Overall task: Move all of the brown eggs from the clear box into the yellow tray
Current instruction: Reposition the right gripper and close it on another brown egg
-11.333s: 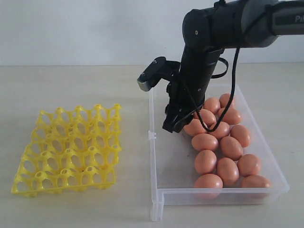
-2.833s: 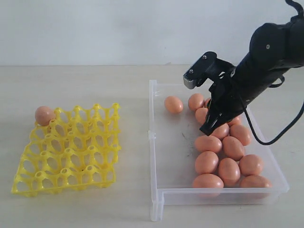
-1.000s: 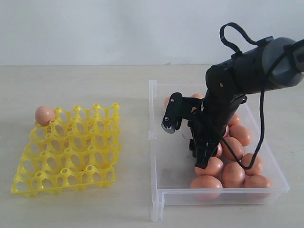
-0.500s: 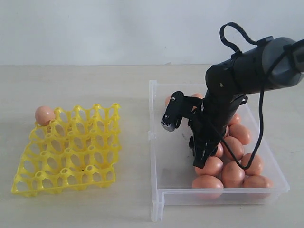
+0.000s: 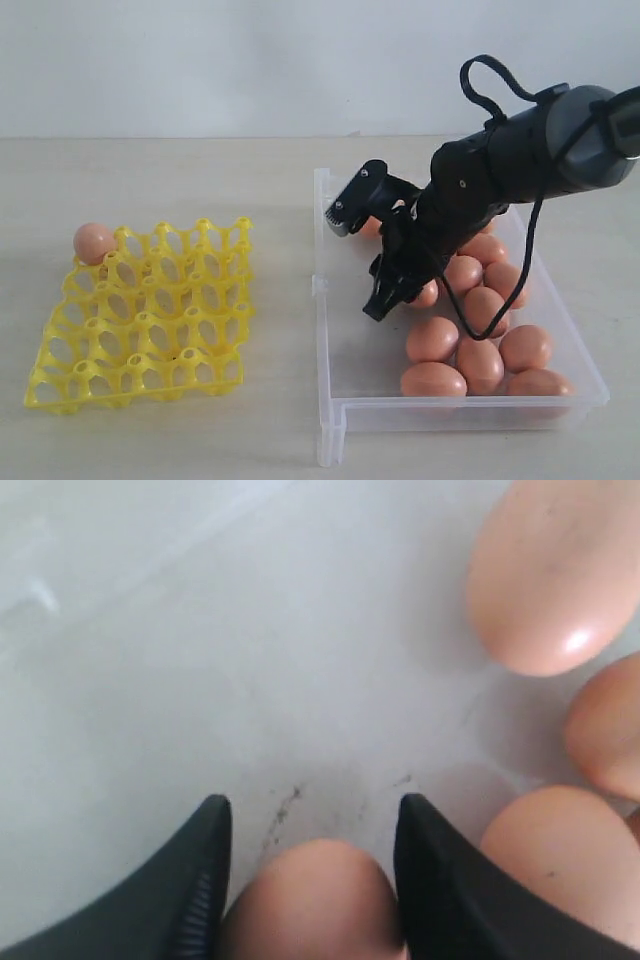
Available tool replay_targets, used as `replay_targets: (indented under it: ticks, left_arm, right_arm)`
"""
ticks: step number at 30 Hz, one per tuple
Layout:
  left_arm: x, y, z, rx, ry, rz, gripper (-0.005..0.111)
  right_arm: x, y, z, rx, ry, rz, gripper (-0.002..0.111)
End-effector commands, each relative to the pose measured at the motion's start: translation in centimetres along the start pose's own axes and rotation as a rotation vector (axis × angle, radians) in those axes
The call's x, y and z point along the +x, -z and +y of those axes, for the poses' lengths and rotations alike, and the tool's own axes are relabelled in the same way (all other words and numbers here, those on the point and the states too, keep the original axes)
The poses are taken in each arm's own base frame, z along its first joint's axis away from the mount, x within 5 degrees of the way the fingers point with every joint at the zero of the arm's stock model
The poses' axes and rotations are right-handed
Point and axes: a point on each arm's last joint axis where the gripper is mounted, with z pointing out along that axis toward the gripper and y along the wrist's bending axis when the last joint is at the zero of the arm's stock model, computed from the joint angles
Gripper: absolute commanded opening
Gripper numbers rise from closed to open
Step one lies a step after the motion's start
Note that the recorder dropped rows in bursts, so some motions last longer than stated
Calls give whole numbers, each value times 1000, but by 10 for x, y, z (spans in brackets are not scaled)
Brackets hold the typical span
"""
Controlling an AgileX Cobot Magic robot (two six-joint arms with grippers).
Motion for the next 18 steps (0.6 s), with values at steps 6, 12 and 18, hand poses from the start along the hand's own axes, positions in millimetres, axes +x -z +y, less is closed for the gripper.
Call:
replay_targets:
  ticks: [6,12,18]
  left_arm:
    - [0,0,0,-5,5,-13,4]
    - [0,0,0,-5,5,-13,4]
    - [0,0,0,-5,5,-13,4]
  right_arm:
    - [-13,4,-6,56,-149,-144,0]
    - [-19,18,-10,76,-195,-201,0]
    - [-14,19,-7,53,-189,-141,0]
